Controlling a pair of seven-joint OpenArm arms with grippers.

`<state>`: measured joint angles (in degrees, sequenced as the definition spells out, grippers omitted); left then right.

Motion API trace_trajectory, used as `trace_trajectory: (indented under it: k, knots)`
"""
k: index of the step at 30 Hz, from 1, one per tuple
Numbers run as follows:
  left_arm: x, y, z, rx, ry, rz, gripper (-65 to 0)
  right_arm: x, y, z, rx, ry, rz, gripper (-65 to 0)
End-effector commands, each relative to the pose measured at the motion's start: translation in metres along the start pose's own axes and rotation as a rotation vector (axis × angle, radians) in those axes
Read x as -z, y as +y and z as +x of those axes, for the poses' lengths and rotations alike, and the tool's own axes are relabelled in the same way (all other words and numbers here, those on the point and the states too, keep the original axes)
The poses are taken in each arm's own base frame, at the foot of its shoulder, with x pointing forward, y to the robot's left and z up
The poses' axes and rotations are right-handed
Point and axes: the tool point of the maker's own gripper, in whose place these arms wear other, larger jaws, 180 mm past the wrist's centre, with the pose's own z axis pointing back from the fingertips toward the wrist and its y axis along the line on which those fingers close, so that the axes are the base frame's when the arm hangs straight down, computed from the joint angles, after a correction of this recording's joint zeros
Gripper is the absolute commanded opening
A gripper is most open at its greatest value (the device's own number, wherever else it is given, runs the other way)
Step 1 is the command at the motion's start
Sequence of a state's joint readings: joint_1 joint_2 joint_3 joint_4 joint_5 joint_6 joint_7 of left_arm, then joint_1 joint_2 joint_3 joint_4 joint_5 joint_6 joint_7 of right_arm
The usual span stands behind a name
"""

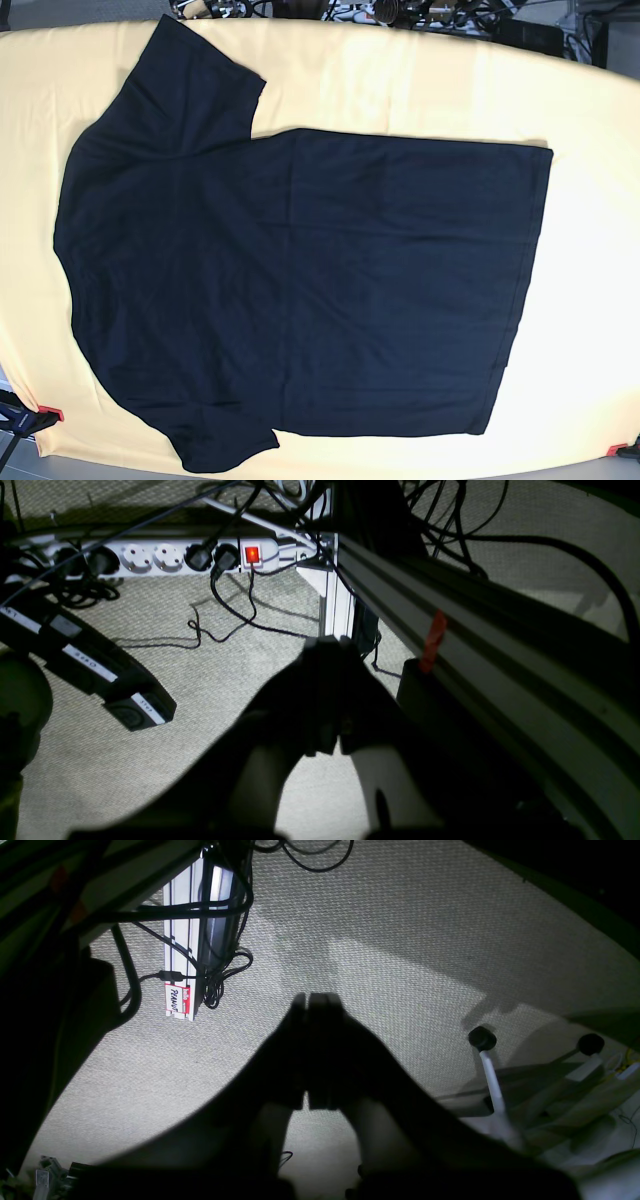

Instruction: Fold the T-shirt properly

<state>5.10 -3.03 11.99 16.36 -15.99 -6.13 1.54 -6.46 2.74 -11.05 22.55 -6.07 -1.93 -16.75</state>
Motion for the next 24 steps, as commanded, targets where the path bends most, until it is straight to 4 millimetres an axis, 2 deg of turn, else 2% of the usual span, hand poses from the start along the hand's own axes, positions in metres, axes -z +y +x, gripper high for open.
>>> trace_trajectory:
  k: [1, 24]
  knots:
    - [-0.0001, -0.0025, 0.0024, 0.012, -0.008, -0.01, -65.0, -0.0012, -0.0073, 0.0097, -0.001, -0.019, -0.015, -65.0]
    - [-0.0003, -0.0012, 0.0026, 0.022, -0.006, -0.008, -65.0, -0.0012, -0.0073, 0.0084, -0.002, -0.012, -0.014, -65.0]
